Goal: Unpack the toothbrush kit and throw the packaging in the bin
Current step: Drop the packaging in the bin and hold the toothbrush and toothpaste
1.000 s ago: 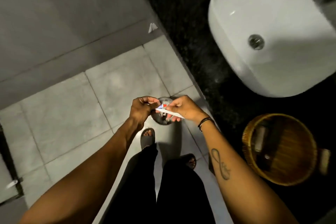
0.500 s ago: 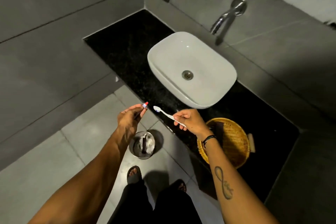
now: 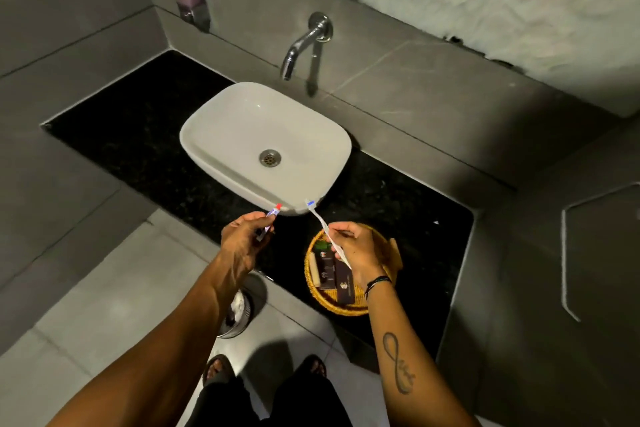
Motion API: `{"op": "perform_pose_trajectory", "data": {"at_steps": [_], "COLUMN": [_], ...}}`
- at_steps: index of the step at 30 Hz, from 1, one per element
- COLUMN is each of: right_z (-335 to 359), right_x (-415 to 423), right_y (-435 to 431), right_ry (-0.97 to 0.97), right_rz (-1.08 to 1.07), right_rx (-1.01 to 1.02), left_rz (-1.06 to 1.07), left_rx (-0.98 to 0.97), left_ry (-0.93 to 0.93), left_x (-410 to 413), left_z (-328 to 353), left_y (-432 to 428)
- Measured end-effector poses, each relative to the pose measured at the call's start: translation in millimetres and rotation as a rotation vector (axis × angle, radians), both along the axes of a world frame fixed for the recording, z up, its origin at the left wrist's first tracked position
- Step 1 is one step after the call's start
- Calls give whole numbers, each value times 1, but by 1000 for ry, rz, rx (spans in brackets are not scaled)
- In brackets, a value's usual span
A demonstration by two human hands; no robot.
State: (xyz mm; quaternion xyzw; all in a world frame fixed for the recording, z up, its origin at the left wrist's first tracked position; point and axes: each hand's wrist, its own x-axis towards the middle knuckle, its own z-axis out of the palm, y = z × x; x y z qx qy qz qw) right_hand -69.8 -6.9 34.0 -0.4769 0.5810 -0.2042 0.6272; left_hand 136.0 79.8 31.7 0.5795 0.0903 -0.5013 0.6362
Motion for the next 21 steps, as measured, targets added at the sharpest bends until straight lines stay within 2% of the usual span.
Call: {"op": "perform_pose_trajectory", "data": {"at_steps": [7,12,21], "right_z": [-27,-44,-66], "right_x": [-61,-74,-61], "right_y": [-23,-35,-53], "right_ry": [159,318,423], "right_rz": [-141,-101,24], "right_rx": [-1,-45,41], "left_rz": [-192,-245,-217], "left_rx": [-22,13,117], "left_ry": [-59,-57,-176], "left_x": [-49,-66,-74], "left_z": [-14,-21,-35], "left_y": [-19,-28,-35]}}
